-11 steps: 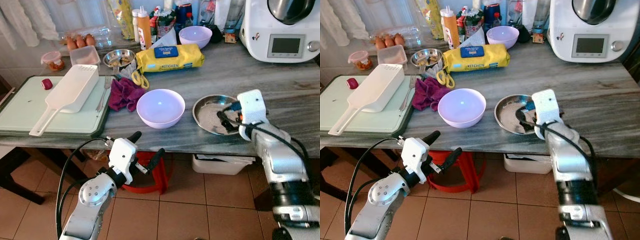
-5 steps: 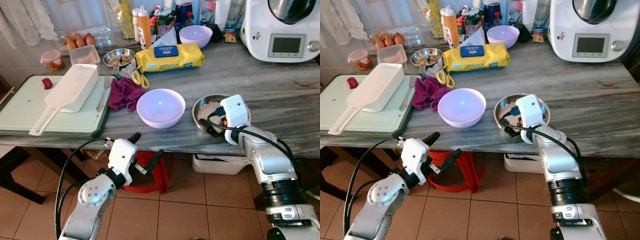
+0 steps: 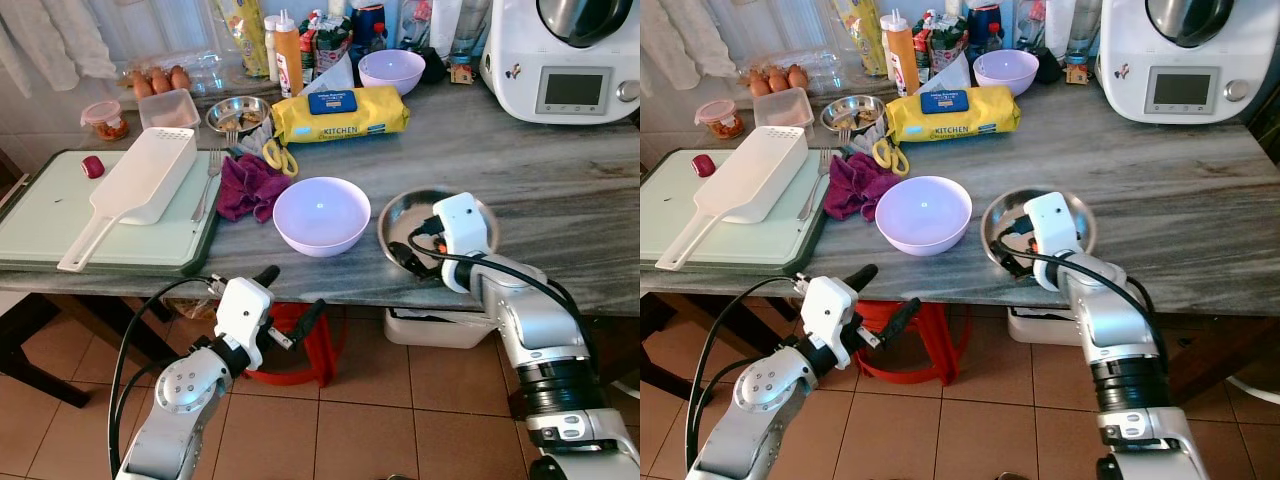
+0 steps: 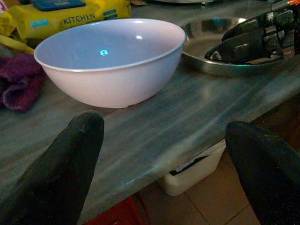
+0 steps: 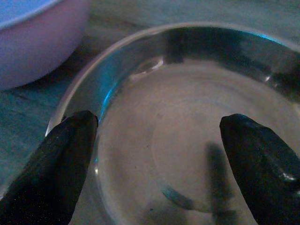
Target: Setting the table
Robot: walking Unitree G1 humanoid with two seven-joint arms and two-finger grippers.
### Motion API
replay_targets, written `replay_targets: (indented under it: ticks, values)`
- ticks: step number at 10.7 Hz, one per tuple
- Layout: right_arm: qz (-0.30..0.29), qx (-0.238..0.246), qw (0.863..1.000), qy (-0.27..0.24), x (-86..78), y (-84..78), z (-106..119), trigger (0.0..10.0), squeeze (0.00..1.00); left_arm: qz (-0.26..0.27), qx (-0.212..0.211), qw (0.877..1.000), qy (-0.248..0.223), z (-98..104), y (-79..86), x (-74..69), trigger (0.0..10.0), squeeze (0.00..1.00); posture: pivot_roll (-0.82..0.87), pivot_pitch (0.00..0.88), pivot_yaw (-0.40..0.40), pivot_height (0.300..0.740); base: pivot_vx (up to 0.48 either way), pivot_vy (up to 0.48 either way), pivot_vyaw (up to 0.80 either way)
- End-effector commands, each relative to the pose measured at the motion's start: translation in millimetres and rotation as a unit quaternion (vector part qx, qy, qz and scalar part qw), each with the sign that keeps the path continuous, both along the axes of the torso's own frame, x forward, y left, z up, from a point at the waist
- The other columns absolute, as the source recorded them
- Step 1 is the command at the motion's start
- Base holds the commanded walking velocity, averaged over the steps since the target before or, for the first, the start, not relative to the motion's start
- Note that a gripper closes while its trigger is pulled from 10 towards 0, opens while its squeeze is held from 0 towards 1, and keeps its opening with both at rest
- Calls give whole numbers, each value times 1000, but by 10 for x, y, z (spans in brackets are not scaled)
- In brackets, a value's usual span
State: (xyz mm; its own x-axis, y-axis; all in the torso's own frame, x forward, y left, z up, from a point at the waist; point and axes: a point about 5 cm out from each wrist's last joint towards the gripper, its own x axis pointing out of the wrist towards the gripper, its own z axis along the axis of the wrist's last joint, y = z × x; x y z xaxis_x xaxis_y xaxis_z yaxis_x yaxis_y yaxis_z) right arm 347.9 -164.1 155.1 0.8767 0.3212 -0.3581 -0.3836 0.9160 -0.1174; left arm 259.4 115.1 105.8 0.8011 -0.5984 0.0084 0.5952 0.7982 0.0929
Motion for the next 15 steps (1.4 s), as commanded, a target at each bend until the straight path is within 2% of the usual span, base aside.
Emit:
replay_targets:
  ticks: [1, 3, 4, 6, 9, 10, 12, 15]
  values:
    - [5, 4, 1000, -6, 10, 38, 67, 10000, 0, 4, 8, 1000, -2, 11, 43, 14, 10000, 0, -129, 135, 76, 740, 0, 0, 0]
    - [-3, 10, 1000, -17, 20, 6, 126, 10000, 0, 7, 8, 1000, -2, 2, 37, 20, 10000, 0, -137, 124, 72, 740, 0, 0, 0]
    - [1, 31, 999, -26, 6, 27, 173, 10000, 0, 8, 7, 1000, -1, -16, 23, 15, 10000, 0, -143, 121, 71, 740, 0, 0, 0]
    - [9, 44, 998, -39, 6, 88, 187, 10000, 0, 5, 4, 1000, 0, -16, -5, 26, 10000, 0, -147, 122, 73, 740, 0, 0, 0]
    - [13, 63, 997, -53, 44, 176, 264, 10000, 0, -2, -6, 1000, -2, -1, 39, 32, 10000, 0, -143, 121, 71, 740, 0, 0, 0]
    - [5, 35, 998, -61, 8, 112, 269, 10000, 0, 5, -7, 1000, -4, 1, 55, 33, 10000, 0, -141, 121, 68, 740, 0, 0, 0]
    - [-23, -3, 999, -43, -12, -49, 176, 10000, 0, 7, -10, 1000, -3, -11, 44, 18, 10000, 0, -144, 119, 65, 740, 0, 0, 0]
    - [-39, -21, 998, -42, -18, -126, 122, 10000, 0, 11, -11, 1000, -6, 3, 57, 47, 10000, 0, -143, 117, 64, 740, 0, 0, 0]
